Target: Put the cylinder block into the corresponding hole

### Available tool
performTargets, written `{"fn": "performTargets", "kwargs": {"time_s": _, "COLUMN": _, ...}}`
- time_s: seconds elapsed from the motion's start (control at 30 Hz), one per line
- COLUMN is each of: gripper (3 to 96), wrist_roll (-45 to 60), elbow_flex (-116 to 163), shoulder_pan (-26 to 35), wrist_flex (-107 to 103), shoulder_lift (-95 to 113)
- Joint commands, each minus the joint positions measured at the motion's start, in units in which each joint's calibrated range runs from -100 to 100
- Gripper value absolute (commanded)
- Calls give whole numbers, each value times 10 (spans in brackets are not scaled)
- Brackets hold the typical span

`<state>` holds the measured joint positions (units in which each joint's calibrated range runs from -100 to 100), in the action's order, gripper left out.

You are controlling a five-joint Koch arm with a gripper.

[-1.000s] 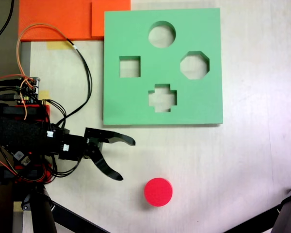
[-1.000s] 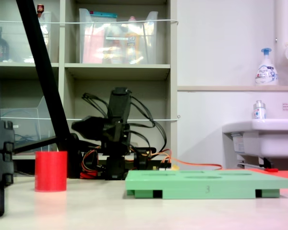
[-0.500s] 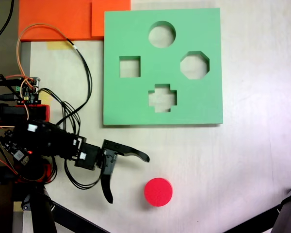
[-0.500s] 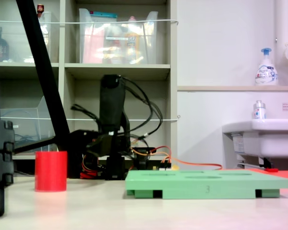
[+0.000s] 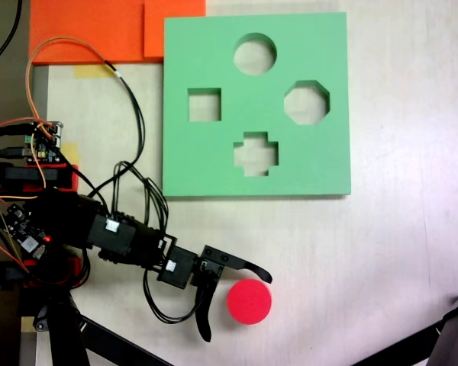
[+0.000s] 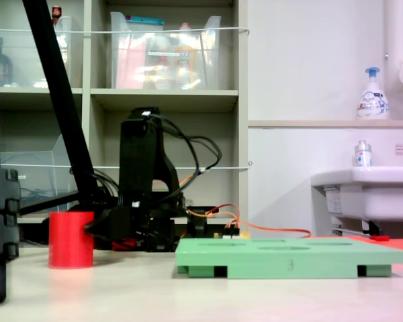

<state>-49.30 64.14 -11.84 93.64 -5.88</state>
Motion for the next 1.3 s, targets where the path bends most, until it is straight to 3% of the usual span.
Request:
{"fn": "performTargets", "kwargs": {"time_s": 0.03, "gripper": 948, "wrist_roll": -13, "elbow_flex": -48, "shoulder_pan": -9, "wrist_flex": 64, "shoulder_lift": -39}}
{"fn": "performTargets", "kwargs": {"time_s": 0.17, "gripper": 907, "wrist_roll": -21, "elbow_flex": -81, "shoulder_pan": -15, "wrist_flex": 64, "shoulder_lift": -61}}
{"fn": "performTargets", "kwargs": {"time_s": 0.27, "gripper": 774, "wrist_roll": -24, "elbow_flex": -93, "shoulder_pan": -18, "wrist_flex": 64, "shoulder_lift": -68}}
{"fn": "performTargets", "kwargs": {"time_s": 0.33, "gripper": 626, "wrist_roll": -24, "elbow_flex": -95, "shoulder_pan": -20, "wrist_flex": 64, "shoulder_lift": -68}}
{"fn": "performTargets", "kwargs": {"time_s": 0.37, "gripper": 507, "wrist_roll": -24, "elbow_flex": -95, "shoulder_pan": -21, "wrist_flex": 64, "shoulder_lift": -68}}
{"fn": "performTargets", "kwargs": {"time_s": 0.4, "gripper": 472, "wrist_roll": -23, "elbow_flex": -95, "shoulder_pan": -21, "wrist_flex": 64, "shoulder_lift": -68}}
{"fn": "performTargets", "kwargs": {"time_s": 0.5, "gripper": 454, "wrist_roll": -24, "elbow_flex": -95, "shoulder_pan": -20, "wrist_flex": 64, "shoulder_lift": -68}}
{"fn": "performTargets", "kwargs": {"time_s": 0.63, "gripper": 346, "wrist_roll": -24, "elbow_flex": -91, "shoulder_pan": -19, "wrist_flex": 64, "shoulder_lift": -68}}
{"fn": "performTargets", "kwargs": {"time_s": 0.93, "gripper": 335, "wrist_roll": -27, "elbow_flex": -59, "shoulder_pan": -17, "wrist_flex": 64, "shoulder_lift": 23}}
{"fn": "performTargets", "kwargs": {"time_s": 1.03, "gripper": 336, "wrist_roll": -27, "elbow_flex": -53, "shoulder_pan": -9, "wrist_flex": 21, "shoulder_lift": 180}}
{"fn": "performTargets", "kwargs": {"time_s": 1.3, "gripper": 336, "wrist_roll": -27, "elbow_flex": -161, "shoulder_pan": 56, "wrist_flex": -399, "shoulder_lift": 698}}
